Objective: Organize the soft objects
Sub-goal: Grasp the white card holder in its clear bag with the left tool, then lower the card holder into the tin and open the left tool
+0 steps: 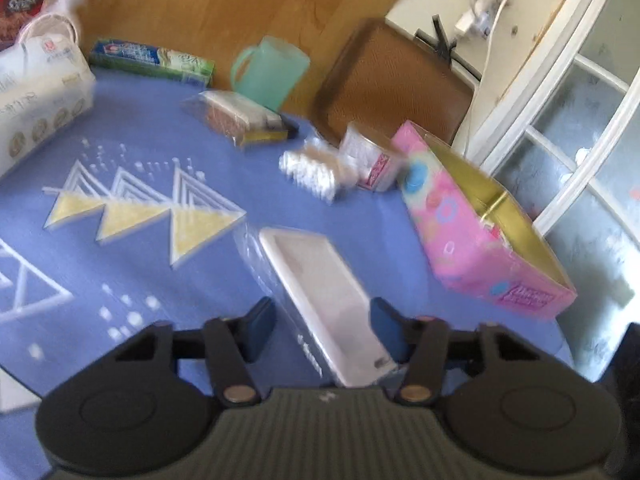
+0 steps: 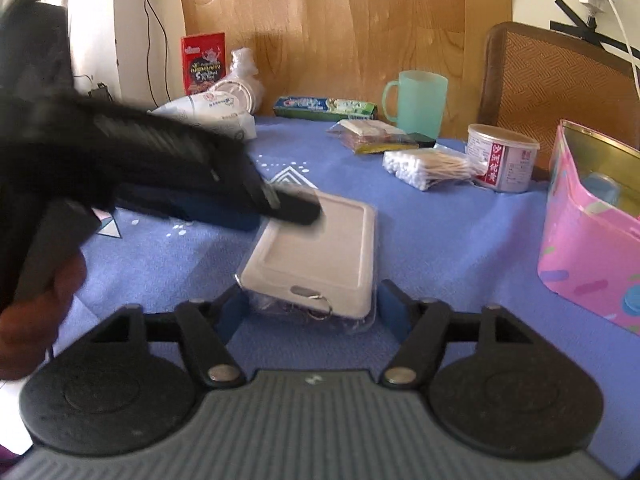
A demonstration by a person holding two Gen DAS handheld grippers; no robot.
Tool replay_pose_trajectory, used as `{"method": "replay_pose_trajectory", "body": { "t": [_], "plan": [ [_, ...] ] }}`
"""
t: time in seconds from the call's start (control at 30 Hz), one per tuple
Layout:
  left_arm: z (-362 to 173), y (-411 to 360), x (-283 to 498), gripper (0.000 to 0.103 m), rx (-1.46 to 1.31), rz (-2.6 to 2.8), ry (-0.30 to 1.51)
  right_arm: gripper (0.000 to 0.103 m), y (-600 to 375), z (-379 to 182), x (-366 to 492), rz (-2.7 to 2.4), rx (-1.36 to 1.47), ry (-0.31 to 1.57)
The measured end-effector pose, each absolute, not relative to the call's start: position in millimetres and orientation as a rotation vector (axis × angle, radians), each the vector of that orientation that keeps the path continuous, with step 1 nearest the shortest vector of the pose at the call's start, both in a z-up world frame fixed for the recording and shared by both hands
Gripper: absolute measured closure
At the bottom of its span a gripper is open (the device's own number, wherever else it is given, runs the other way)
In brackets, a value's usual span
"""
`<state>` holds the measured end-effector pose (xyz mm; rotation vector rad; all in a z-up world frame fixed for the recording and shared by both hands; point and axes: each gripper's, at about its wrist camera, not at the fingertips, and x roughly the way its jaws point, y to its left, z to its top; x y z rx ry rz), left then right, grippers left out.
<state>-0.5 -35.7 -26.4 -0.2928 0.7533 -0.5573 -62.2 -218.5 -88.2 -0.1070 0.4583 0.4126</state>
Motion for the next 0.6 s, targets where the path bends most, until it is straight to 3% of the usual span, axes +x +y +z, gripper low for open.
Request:
{"method": "replay_pose_trajectory", "body": {
  "t": [0.03,0.23,0.4,0.6],
  "plan": [
    [-26.1,-41.0,-0.1,0.060,-0.276,-0.558,0.762,0.038,-219.9,-88.9,-64.0,0.415,-0.107,0.451],
    [11.4,-79.9,5.4,0.061,-0.257,-0.664,0.681,0.038,-240.4,-75.2,-81.7,0.329,-0.085,0.310],
    [47.1,-154.3,15.6,0.061,-0.153,-0.799,0.581,0.038,-288.7,-51.4,-93.1,0.168,-0.035,0.161],
    [52.6,-251.5,36.2,0.057,-0.074,-0.887,0.580,0.038,-356.6,-41.2,-85.6,-0.008,0.044,0.147]
  ]
}}
